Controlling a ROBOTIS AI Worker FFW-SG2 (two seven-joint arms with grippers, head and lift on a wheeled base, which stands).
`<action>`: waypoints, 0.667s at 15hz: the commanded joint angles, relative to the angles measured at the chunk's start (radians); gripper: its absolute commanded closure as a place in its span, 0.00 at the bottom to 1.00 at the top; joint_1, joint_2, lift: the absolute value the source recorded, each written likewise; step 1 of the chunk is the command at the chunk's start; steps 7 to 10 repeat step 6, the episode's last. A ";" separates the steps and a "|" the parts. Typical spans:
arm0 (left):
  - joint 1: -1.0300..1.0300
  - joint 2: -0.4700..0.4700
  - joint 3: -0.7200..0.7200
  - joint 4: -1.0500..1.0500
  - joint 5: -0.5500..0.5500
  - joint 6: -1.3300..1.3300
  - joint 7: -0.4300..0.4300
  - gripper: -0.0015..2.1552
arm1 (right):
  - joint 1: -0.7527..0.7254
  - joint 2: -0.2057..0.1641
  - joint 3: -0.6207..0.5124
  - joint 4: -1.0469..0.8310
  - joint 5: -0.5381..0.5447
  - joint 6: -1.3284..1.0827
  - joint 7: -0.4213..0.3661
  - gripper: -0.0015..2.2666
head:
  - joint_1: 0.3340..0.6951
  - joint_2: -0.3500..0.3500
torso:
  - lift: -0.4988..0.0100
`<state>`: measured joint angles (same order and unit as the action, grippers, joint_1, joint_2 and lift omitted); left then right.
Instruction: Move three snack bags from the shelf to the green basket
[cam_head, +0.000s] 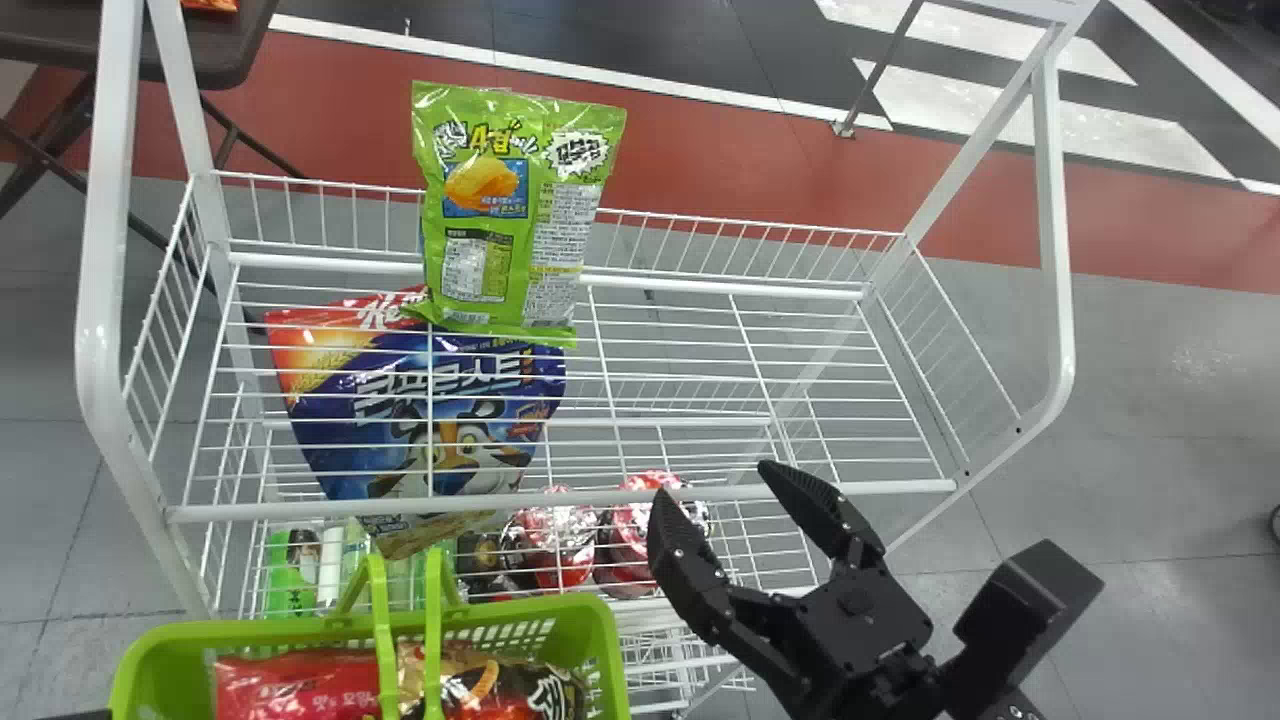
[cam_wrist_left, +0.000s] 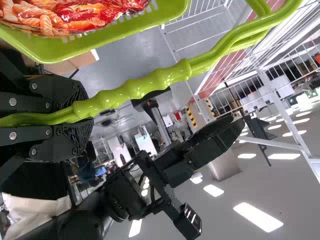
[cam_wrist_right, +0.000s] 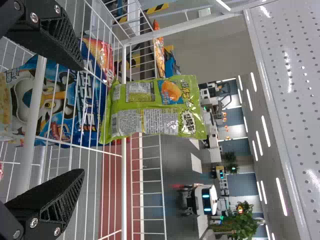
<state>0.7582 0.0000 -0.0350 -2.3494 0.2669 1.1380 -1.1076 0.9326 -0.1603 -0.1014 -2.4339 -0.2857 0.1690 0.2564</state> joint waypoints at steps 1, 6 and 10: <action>0.000 -0.003 0.001 0.001 0.000 0.000 0.000 0.81 | 0.003 0.005 -0.001 -0.007 -0.004 0.039 0.014 0.04 | 1.00 0.00 | 0.90; -0.013 -0.003 0.006 0.007 -0.001 0.003 0.002 0.81 | 0.011 0.015 -0.006 -0.011 -0.006 0.042 0.024 0.04 | 1.00 0.00 | 0.90; -0.013 -0.003 0.006 0.007 -0.001 0.003 0.002 0.81 | 0.011 0.015 -0.006 -0.011 -0.006 0.042 0.024 0.04 | 1.00 0.00 | 0.90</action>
